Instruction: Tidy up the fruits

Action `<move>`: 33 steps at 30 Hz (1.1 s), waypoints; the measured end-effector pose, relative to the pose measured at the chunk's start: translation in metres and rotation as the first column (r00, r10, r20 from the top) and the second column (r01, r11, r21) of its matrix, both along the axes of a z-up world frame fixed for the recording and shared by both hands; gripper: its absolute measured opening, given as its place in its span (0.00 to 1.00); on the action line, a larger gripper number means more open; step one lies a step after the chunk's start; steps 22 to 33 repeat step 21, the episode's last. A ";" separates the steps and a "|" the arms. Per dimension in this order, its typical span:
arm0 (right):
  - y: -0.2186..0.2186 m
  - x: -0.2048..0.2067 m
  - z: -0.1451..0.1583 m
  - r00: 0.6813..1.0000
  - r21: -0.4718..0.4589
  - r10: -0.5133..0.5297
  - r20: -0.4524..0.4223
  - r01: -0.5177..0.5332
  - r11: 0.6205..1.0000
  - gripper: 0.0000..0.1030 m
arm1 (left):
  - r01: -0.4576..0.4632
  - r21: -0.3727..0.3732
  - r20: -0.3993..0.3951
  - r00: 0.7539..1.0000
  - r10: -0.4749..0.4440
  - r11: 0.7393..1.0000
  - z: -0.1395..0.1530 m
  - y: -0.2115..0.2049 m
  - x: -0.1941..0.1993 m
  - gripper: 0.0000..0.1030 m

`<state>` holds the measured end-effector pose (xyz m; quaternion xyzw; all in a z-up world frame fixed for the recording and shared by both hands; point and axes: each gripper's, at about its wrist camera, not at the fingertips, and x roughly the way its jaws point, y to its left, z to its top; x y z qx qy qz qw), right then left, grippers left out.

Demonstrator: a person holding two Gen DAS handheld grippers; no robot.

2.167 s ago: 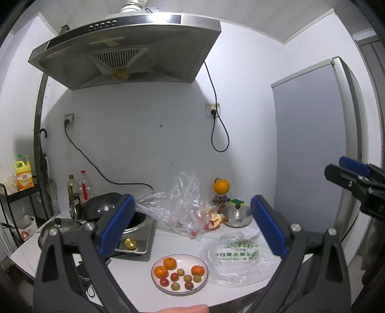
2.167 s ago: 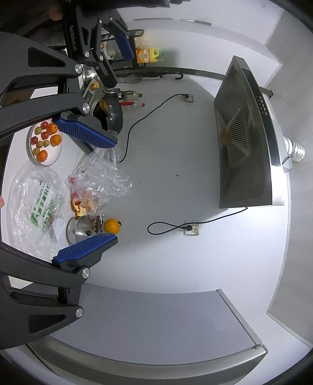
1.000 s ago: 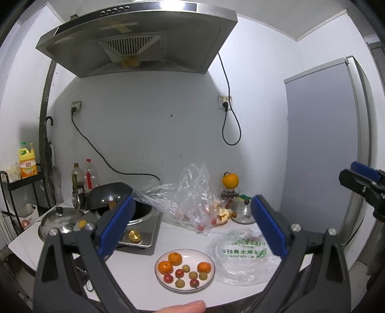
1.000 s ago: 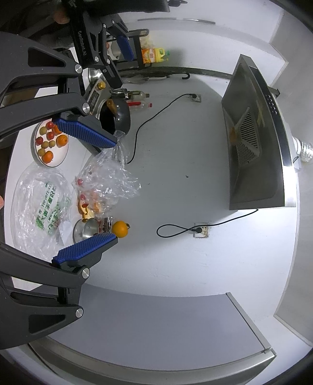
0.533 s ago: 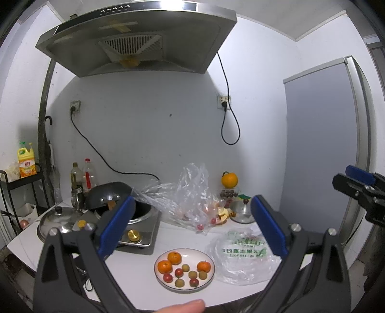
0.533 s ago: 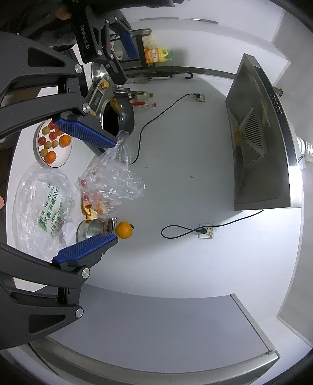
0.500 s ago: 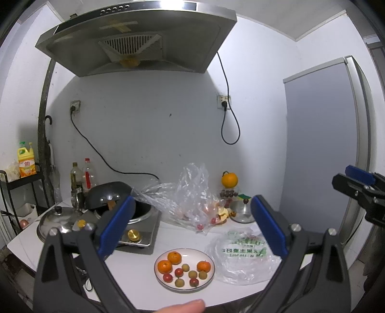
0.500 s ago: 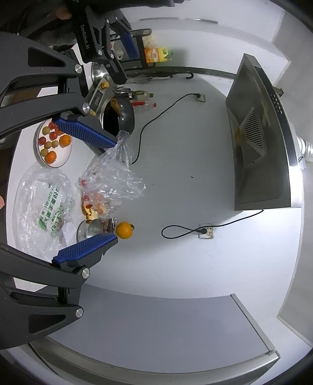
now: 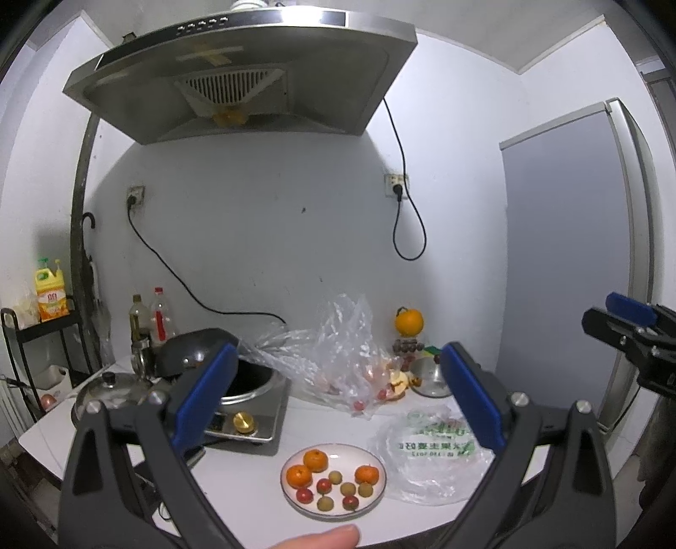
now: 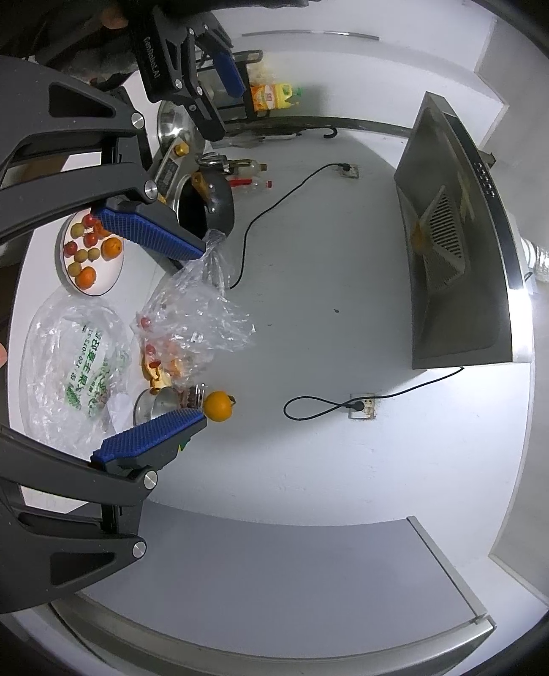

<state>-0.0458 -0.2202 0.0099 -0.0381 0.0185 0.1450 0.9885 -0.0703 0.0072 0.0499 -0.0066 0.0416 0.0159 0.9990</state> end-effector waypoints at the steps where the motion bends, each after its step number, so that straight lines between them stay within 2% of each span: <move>1: 0.000 0.001 0.001 1.000 0.000 -0.001 0.002 0.001 1.000 0.74 | 0.003 -0.002 0.001 1.000 -0.003 1.000 0.001 0.000 0.000 0.95; 15: 0.004 -0.002 0.016 0.999 0.009 0.012 0.042 -0.012 1.000 0.74 | 0.018 0.034 0.031 0.999 -0.019 0.999 0.024 -0.003 -0.010 0.95; 19: 0.006 -0.003 0.019 0.999 0.009 0.016 0.048 -0.016 1.000 0.74 | 0.014 0.033 0.051 0.999 -0.016 0.999 0.026 -0.002 -0.014 0.95; 33: 0.008 -0.003 0.019 0.999 0.004 0.017 0.047 -0.017 1.000 0.74 | 0.033 0.028 0.041 0.999 -0.035 0.999 0.027 -0.001 -0.015 0.95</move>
